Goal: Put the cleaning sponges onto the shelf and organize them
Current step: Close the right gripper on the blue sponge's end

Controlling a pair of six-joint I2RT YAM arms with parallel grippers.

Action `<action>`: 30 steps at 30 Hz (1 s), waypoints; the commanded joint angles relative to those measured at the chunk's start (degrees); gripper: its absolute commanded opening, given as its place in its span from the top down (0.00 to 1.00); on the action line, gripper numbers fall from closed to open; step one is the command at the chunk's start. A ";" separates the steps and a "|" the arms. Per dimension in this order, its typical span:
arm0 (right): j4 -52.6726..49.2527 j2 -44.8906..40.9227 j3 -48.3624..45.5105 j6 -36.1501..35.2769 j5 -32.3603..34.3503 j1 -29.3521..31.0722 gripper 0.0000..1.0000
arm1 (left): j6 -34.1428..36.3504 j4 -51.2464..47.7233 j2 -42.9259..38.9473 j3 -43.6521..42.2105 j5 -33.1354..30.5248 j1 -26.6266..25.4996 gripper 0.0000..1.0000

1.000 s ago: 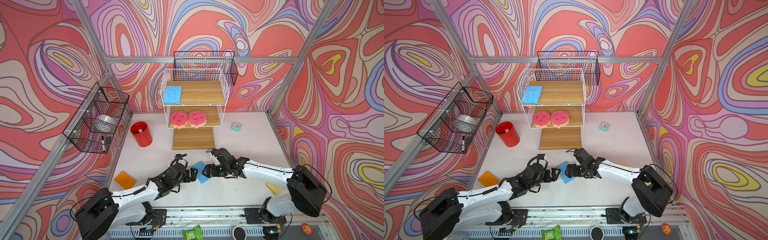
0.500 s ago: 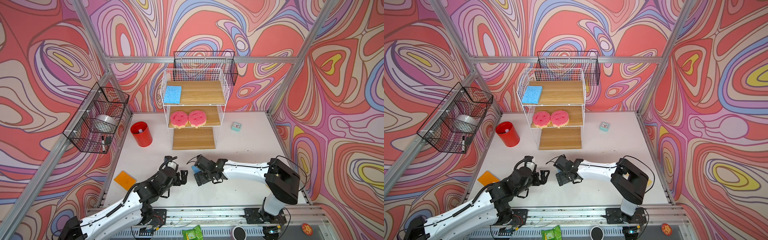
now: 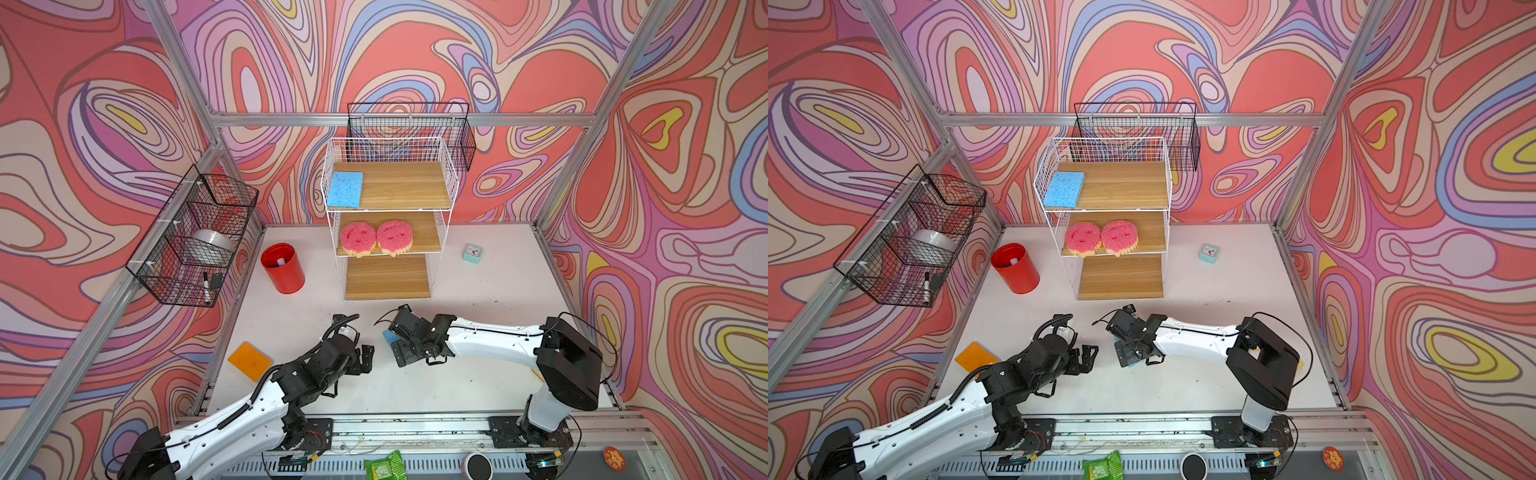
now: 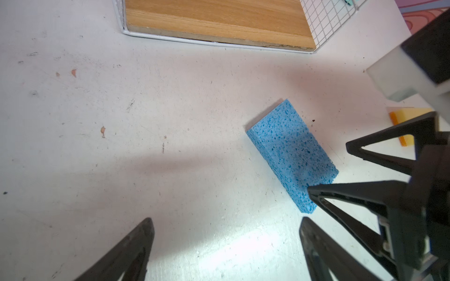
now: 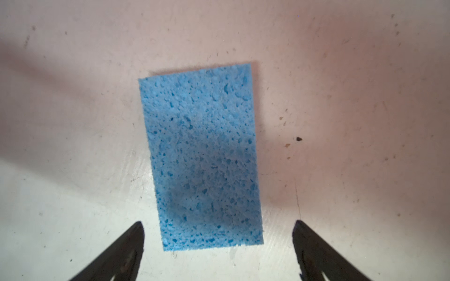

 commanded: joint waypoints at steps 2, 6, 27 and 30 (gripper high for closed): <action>-0.71 0.85 1.60 1.33 -0.35 0.58 0.02 | 1.09 2.51 -0.04 -0.34 0.26 0.46 0.06; -1.29 2.97 3.09 1.95 0.61 1.50 0.02 | 0.85 2.84 -1.19 -1.55 -0.46 0.42 0.06; -3.81 9.10 5.10 5.55 -0.38 1.81 0.09 | 4.64 5.50 -0.85 -3.34 -0.09 0.60 0.07; -5.45 10.34 6.11 5.41 1.02 1.99 0.15 | 5.19 5.16 -1.03 -2.89 -0.61 0.64 0.07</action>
